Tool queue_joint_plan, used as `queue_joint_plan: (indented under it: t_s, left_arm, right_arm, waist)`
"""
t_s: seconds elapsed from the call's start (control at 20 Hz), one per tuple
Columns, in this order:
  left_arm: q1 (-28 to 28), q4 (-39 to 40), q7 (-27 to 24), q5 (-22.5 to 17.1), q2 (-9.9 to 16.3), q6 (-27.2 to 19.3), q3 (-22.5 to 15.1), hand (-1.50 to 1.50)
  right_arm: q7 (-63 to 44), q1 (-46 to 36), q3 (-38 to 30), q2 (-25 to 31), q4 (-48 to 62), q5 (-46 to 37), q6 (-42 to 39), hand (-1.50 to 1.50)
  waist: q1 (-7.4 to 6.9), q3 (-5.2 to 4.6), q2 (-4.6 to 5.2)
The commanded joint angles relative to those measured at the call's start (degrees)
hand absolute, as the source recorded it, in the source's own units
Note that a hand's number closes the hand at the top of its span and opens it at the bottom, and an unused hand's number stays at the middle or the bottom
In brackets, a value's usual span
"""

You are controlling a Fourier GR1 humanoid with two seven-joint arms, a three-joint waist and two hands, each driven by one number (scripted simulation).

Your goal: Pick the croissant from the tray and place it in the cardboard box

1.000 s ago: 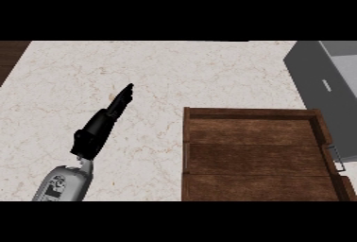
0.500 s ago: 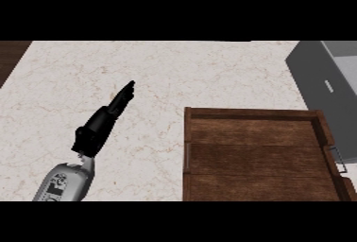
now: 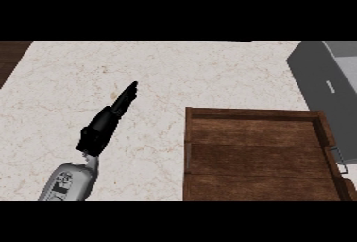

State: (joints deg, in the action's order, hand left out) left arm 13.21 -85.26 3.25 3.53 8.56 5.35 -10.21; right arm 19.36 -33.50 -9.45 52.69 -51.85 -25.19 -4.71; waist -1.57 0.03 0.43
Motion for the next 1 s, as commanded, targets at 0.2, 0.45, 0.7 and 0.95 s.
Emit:
queue_joint_plan:
  t_s: [0.2,0.45,0.7,0.95]
  left_arm:
    - [-0.1,-1.0,0.3,-0.1,0.8,1.4,1.0,0.00]
    - [-0.3,-0.9,0.0,0.1,0.3,1.6,1.4,0.00]
    - [0.3,1.2,-0.8,1.1,-0.1,0.8,1.4,0.00]
    - [-1.1,-1.9,1.2,0.5,0.1,1.2,1.4,0.00]
  right_arm:
    - [-0.8,-7.1,-0.1,-5.8,16.7,0.6,-5.2,-1.50]
    - [8.5,-10.2,-3.5,-6.2,25.8,1.8,-4.6,-1.50]
    - [10.6,-12.7,-13.6,-4.8,28.7,11.9,-7.1,-1.50]
    - [10.9,-12.6,-22.1,-1.8,34.1,20.5,-14.0,-1.50]
  waist:
    - [-0.07,0.02,0.01]
    - [-0.03,0.08,0.04]
    - [0.37,0.13,0.22]
    - [0.52,0.17,0.02]
